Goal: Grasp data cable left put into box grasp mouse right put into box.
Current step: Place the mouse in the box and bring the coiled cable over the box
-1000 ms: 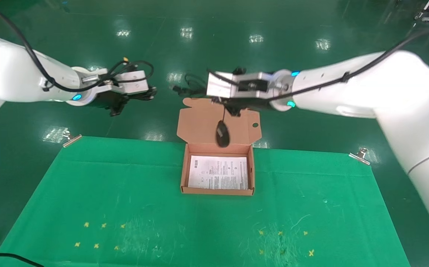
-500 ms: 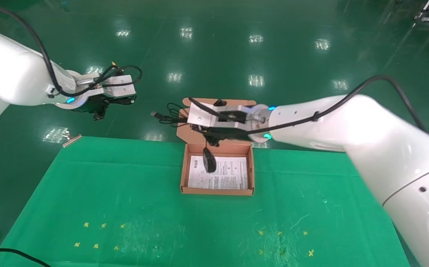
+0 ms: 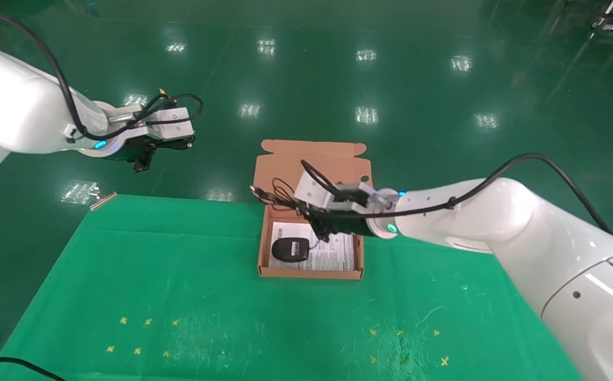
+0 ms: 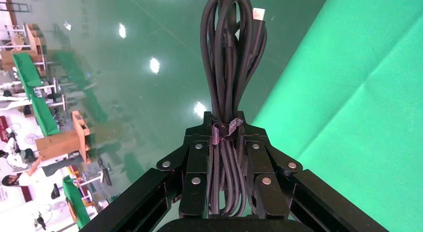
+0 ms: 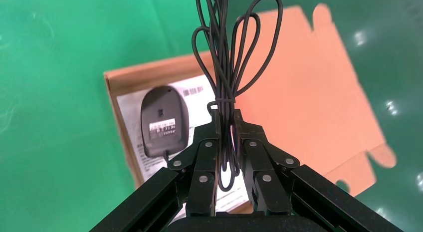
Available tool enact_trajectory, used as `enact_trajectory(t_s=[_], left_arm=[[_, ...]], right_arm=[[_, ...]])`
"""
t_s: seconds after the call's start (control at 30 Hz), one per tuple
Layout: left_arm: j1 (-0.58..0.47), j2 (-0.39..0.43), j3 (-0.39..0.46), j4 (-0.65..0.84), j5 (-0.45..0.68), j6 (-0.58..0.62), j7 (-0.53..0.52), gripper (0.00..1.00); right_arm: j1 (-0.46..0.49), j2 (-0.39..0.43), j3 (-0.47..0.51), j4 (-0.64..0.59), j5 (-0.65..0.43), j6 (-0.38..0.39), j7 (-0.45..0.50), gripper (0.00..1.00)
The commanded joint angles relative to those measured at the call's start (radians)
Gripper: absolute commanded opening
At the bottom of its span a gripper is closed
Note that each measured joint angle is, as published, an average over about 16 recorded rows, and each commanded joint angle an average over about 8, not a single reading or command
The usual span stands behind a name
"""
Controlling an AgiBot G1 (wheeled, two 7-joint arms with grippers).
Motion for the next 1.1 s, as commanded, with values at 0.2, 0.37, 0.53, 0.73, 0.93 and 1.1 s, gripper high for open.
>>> enact_trajectory(t_s=[0.2,0.37,0.53,0.73,0.93,1.1], left_arm=[[0.001,-0.002,0.0,-0.007,0.002,0.003,-0.004,0.0],[0.002,-0.002,0.001,-0.009,0.002,0.004,-0.004,0.0],[0.011,0.004,0.001,-0.016,-0.004,-0.001,0.001,0.0],[0.039,0.021,-0.002,-0.022,-0.042,-0.017,0.03,0.0],[0.082,0.052,0.0,-0.02,-0.088,-0.066,0.086,0.0],[0.141,0.079,0.012,-0.028,-0.139,-0.15,0.171,0.0]], right_arm=[[0.0,-0.002,-0.062,-0.022,0.022,0.037,0.023,0.44],[0.0,0.006,-0.082,-0.01,0.03,0.047,0.02,1.0],[-0.005,0.023,-0.093,0.015,0.035,0.053,0.028,1.0],[-0.009,0.043,-0.101,0.04,0.032,0.062,0.042,1.0],[-0.007,0.089,-0.099,0.072,0.033,0.061,0.05,1.0],[0.003,0.162,-0.095,0.116,0.026,0.06,0.063,1.0]])
